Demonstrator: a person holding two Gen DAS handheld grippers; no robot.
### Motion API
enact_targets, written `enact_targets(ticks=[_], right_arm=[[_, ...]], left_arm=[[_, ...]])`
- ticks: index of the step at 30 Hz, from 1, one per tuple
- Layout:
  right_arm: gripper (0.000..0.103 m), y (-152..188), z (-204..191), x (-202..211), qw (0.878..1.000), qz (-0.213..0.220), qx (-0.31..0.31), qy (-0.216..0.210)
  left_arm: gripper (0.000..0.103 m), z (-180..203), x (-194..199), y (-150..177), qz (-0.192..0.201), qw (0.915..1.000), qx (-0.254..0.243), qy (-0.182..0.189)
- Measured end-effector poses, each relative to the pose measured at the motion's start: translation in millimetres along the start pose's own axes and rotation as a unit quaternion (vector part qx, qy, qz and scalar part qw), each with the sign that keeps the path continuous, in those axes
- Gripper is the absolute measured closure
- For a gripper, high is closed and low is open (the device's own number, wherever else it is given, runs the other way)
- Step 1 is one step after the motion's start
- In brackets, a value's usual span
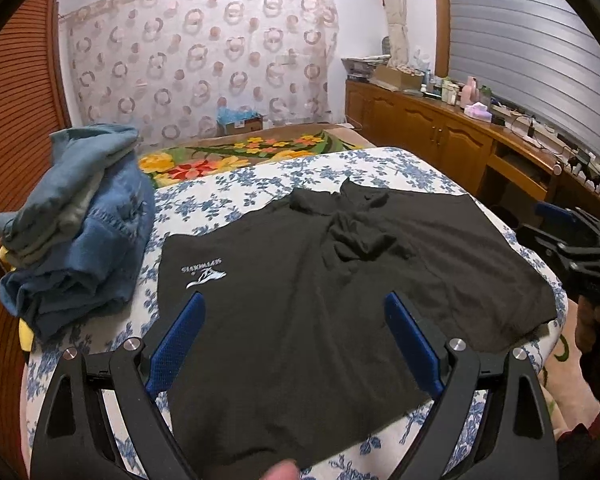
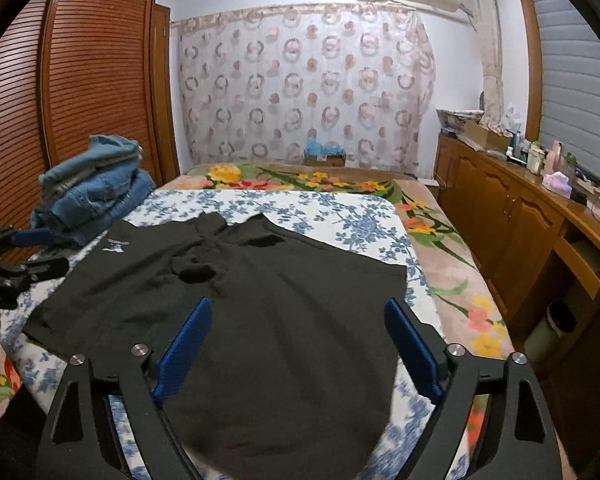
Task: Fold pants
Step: 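Move the right gripper to the T-shirt's side edge and grasp it, then fold the grasped side edge inward over the shirt body, open right gripper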
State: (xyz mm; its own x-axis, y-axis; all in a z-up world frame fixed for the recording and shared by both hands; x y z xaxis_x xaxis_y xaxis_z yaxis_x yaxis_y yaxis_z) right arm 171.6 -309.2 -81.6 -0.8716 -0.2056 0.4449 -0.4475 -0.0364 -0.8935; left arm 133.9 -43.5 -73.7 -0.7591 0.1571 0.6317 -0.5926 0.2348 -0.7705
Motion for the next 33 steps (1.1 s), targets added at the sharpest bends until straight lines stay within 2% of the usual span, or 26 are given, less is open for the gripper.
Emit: enact_targets(ticks=[7, 12, 17, 23, 27, 28, 29, 33], right_arm=[[0.03, -13, 24, -17, 0.999, -0.039, -0.008, 0.007], [0.046, -16, 40, -39, 0.996, -0.089, -0.021, 0.007], [0.056, -31, 53, -58, 0.991, -0.129, -0.039, 0.012], [0.075, -43, 53, -59, 0.987, -0.147, -0.057, 0.006], [0.083, -48, 49, -50, 0.987, -0.152, -0.055, 0.007], [0.087, -48, 49, -49, 0.987, -0.151, -0.055, 0.007], [0.096, -50, 51, -47, 0.987, -0.152, -0.053, 0.007], [0.101, -53, 51, -41, 0.988, -0.147, -0.039, 0.018]], left_arm=[[0.011, 1, -14, 2, -0.015, 0.9997, -0.005, 0.021], [0.011, 0, -30, 12, -0.038, 0.9988, -0.006, 0.029], [0.011, -2, -45, 23, -0.061, 0.9976, -0.002, 0.032], [0.011, -3, -58, 35, -0.08, 0.9963, -0.001, 0.031], [0.011, -5, -62, 39, -0.086, 0.9958, 0.002, 0.032], [0.011, -5, -62, 40, -0.086, 0.9957, 0.002, 0.033], [0.011, -6, -62, 40, -0.085, 0.9957, 0.002, 0.036], [0.011, -4, -68, 45, -0.1, 0.9941, 0.002, 0.043]])
Point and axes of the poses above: each gripper's, at about its wrist camera, not at the fingertips, and x roughly against the way its jaws point, z to its right, y to its underside, the point moved 6 cm from there along -x, roughly the way its jaws point, and after that the axes turned 5 degrees about -x, right-handed, at the moved point
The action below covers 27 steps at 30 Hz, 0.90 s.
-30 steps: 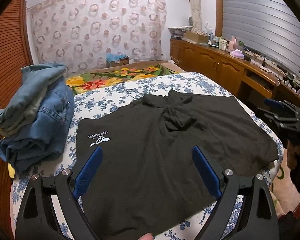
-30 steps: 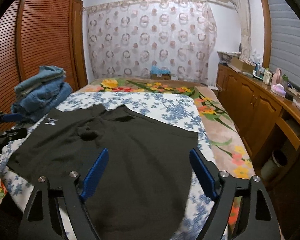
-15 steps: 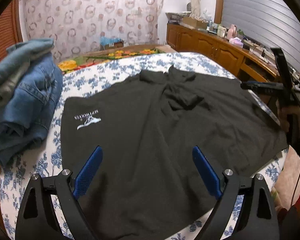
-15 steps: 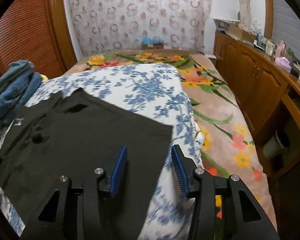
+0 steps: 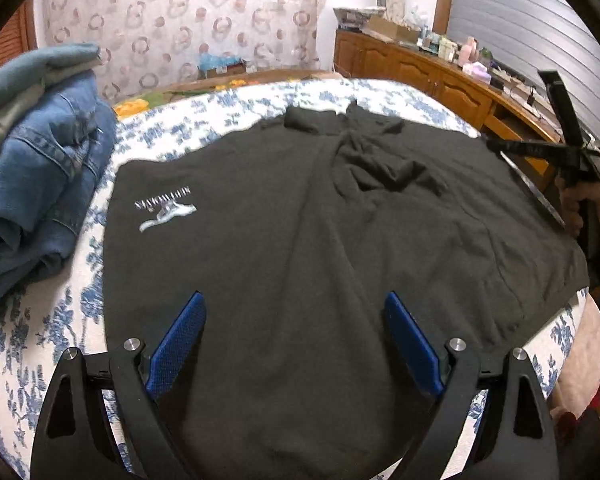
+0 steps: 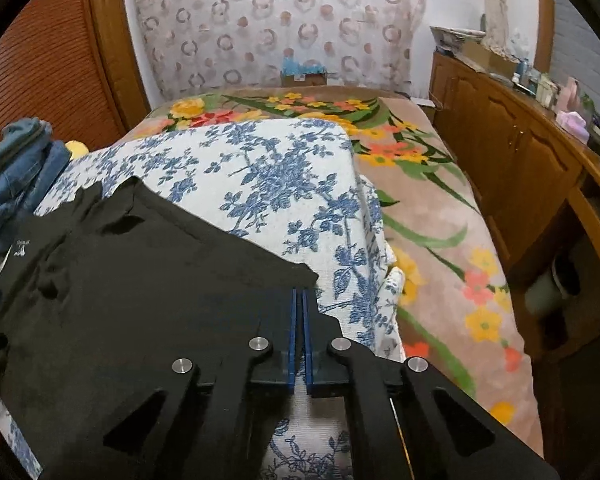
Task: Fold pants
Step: 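Fold the grasped side edge inward over the shirt body, open right gripper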
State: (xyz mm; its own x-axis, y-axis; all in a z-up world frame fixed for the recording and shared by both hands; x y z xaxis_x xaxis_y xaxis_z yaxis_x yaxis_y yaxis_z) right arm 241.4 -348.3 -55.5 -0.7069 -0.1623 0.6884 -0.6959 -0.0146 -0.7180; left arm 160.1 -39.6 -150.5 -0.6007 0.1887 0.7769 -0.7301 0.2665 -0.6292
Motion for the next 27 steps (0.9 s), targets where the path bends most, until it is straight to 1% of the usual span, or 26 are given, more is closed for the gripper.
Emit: enact_targets(ticks=[3, 4, 7, 10, 11, 12, 15, 17, 19, 20, 21, 23, 26, 27], right_arm=[[0.101, -2, 11, 1, 0.999, 0.011, -0.007, 0.034], [0.101, -2, 13, -3, 0.999, 0.009, -0.012, 0.031], [0.101, 5, 8, 10, 0.999, 0.016, -0.016, 0.037], [0.101, 9, 5, 12, 0.999, 0.011, -0.017, 0.045], [0.101, 6, 8, 4, 0.999, 0.013, -0.016, 0.048], [0.101, 7, 7, 7, 0.998, 0.017, -0.014, 0.051], [0.096, 6, 5, 15, 0.999, 0.027, -0.016, 0.043], [0.093, 13, -1, 25, 0.999, 0.039, -0.014, 0.034], [0.084, 24, -12, 39, 0.999, 0.05, -0.01, 0.018], [0.078, 33, -19, 48, 0.998, 0.054, -0.006, 0.01], [0.074, 40, -24, 55, 0.998, 0.059, -0.001, 0.002], [0.072, 58, -40, 70, 0.998, 0.065, 0.013, -0.016], [0.065, 84, -63, 87, 0.996, 0.068, 0.035, -0.038], [0.064, 91, -70, 92, 0.996, 0.069, 0.039, -0.045]], left_arm=[[0.011, 1, -1, 0, -0.002, 1.0, -0.007, -0.005], [0.011, 0, -2, 0, -0.003, 0.9999, -0.009, -0.007], [0.011, 1, -2, 1, -0.003, 0.9999, -0.012, -0.011], [0.011, 0, -2, 1, -0.002, 0.9999, -0.011, -0.012], [0.011, 0, -2, 1, -0.001, 0.9999, -0.012, -0.013], [0.011, 0, -1, 1, 0.0, 0.9999, -0.011, -0.013], [0.011, -1, -2, 0, 0.0, 0.9999, -0.011, -0.013], [0.011, -1, -2, 0, -0.001, 0.9998, -0.011, -0.013], [0.011, -2, -3, 0, -0.002, 0.9998, -0.01, -0.014], [0.011, -2, -2, 1, -0.002, 0.9998, -0.011, -0.014], [0.011, -3, -2, 2, -0.002, 0.9998, -0.012, -0.013], [0.011, -3, -2, 2, -0.002, 0.9998, -0.012, -0.012], [0.011, -3, -2, 1, -0.003, 0.9998, -0.011, -0.014], [0.011, -3, -2, 1, -0.003, 0.9998, -0.011, -0.015]])
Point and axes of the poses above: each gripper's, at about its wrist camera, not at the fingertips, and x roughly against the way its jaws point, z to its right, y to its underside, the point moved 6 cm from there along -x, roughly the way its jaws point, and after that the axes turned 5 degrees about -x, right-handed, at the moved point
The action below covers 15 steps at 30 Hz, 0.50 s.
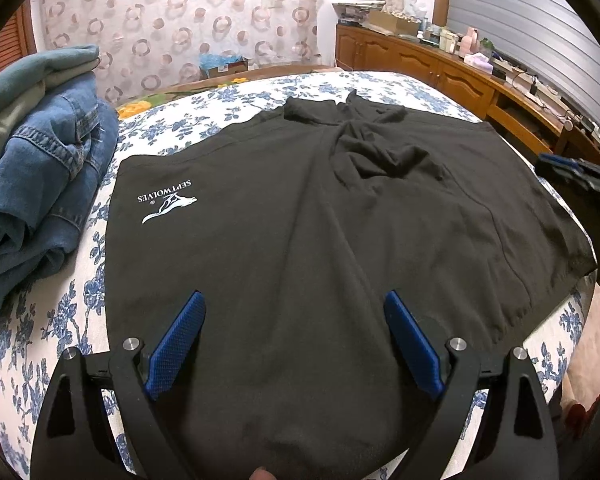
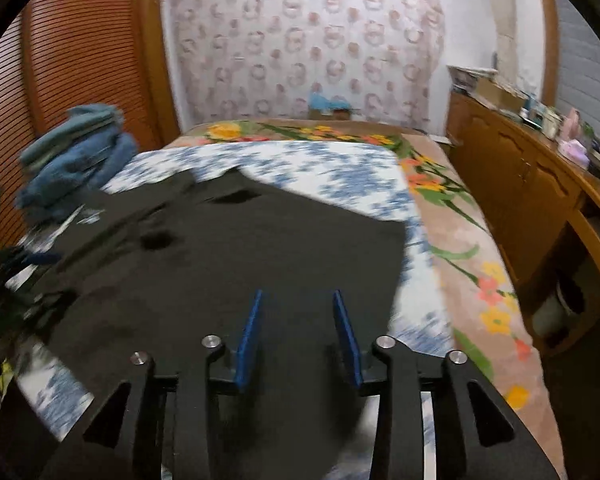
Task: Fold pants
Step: 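Fold the grasped side edge inward over the shirt body, open right gripper, then move the left gripper to the opposite side edge and grasp it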
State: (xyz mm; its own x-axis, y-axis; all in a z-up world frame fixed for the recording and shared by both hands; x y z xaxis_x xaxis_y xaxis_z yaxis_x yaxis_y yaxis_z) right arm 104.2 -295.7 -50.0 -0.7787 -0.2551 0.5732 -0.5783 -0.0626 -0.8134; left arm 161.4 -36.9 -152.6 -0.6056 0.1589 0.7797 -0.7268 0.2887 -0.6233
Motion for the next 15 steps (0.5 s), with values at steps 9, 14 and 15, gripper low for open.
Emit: enact_targets(ticks=[9, 14, 15], right_arm=[[0.045, 40, -37, 23, 1.0, -0.01, 0.015, -0.024], [0.038, 52, -35, 21, 0.999, -0.032, 0.015, -0.011], [0.036, 52, -35, 21, 0.999, -0.03, 0.017, -0.008]], left_arm=[[0.011, 1, 2, 4, 0.002, 1.0, 0.0, 0.004], [0.011, -4, 18, 10, 0.021, 0.9997, 0.006, 0.006], [0.011, -6, 24, 12, 0.028, 0.9995, 0.011, 0.007]])
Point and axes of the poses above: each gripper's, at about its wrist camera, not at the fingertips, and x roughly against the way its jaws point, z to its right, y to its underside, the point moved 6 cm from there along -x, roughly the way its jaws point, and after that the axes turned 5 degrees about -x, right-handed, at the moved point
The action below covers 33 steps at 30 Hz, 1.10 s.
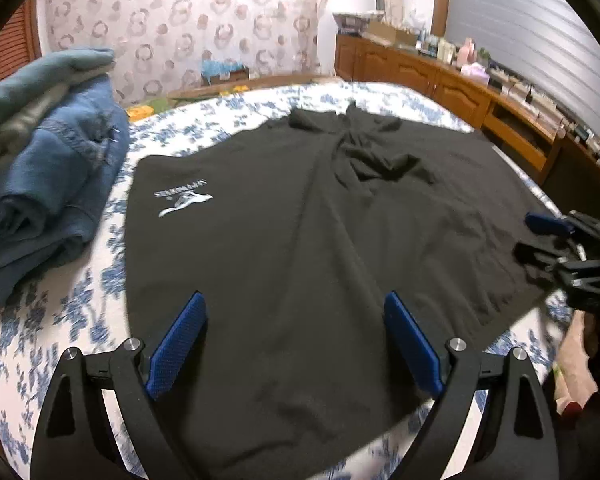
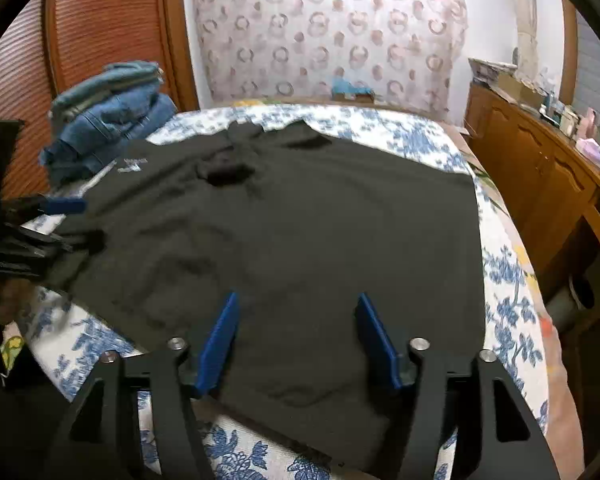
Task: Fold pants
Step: 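Move the left gripper to the opposite side edge and grasp it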
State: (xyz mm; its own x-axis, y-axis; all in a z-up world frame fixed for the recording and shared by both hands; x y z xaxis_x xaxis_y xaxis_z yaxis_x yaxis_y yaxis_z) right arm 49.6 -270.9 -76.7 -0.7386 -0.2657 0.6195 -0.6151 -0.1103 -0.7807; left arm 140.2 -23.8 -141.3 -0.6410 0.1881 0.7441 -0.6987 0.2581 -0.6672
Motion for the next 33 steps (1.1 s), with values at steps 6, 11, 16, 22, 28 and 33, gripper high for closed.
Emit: enact_targets(ticks=[6, 11, 16, 22, 28, 33], right_arm=[[0.033, -2, -15, -2, 0.999, 0.014, 0.019, 0.025], [0.031, -1, -32, -7, 0.999, 0.022, 0.014, 0.028], [0.031, -4, -29, -15, 0.999, 0.021, 0.015, 0.029], [0.031, -7, -31, -15, 0.999, 0.019, 0.016, 0.029], [0.031, -8, -30, -14, 0.999, 0.019, 0.015, 0.028], [0.031, -9, -29, -15, 1.0, 0.017, 0.011, 0.022]], left_arm=[[0.02, -25, 34, 22, 0.024, 0.9992, 0.028, -0.013], [0.034, -41, 47, 41, 0.029, 0.9983, 0.049, -0.017], [0.048, -45, 51, 59, 0.015, 0.9981, 0.056, -0.019], [0.06, -47, 56, 75, 0.002, 0.9981, 0.058, -0.022], [0.061, -44, 59, 81, 0.001, 0.9979, 0.06, -0.025], [0.074, -40, 58, 80, 0.005, 0.9983, 0.055, -0.019]])
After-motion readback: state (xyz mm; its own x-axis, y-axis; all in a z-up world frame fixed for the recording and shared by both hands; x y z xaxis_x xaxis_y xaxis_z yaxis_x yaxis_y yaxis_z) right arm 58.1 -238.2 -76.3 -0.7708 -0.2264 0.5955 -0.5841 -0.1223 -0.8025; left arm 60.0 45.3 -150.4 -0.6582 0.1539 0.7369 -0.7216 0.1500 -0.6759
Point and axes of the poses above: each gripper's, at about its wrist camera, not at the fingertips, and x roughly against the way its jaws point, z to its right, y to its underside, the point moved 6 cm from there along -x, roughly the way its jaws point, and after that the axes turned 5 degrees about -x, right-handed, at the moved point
